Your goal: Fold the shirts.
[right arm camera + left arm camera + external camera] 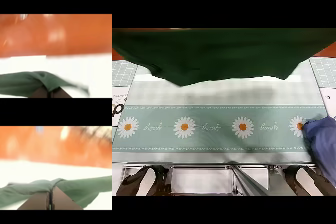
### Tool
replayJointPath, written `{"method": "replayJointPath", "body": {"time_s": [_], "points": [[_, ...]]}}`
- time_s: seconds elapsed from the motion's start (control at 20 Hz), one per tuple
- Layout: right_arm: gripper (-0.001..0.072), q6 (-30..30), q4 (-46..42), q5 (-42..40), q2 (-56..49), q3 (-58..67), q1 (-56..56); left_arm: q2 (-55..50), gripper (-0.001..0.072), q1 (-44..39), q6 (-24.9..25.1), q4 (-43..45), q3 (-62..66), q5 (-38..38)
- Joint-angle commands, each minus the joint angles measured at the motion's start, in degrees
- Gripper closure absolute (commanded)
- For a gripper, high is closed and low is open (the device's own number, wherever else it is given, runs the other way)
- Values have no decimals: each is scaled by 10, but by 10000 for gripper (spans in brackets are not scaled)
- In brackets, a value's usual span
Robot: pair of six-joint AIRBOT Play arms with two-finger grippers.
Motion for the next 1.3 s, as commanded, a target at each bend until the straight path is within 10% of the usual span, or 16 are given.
{"method": "replayJointPath", "body": {"time_s": [0.0, 0.6, 0.9, 1.25], "points": [[685, 46, -79, 2, 56, 114, 0, 51, 685, 9, -36, 53, 142, 18], [685, 142, -315, 131, 217, 125, 94, 227, 684, -119, -226, 490, 188, -110], [685, 124, -269, 127, 196, -73, 105, 176, 685, -128, -238, 492, 17, -119], [685, 24, -129, -70, -24, -251, 105, -61, 685, -129, -203, 347, -129, 69]]}}
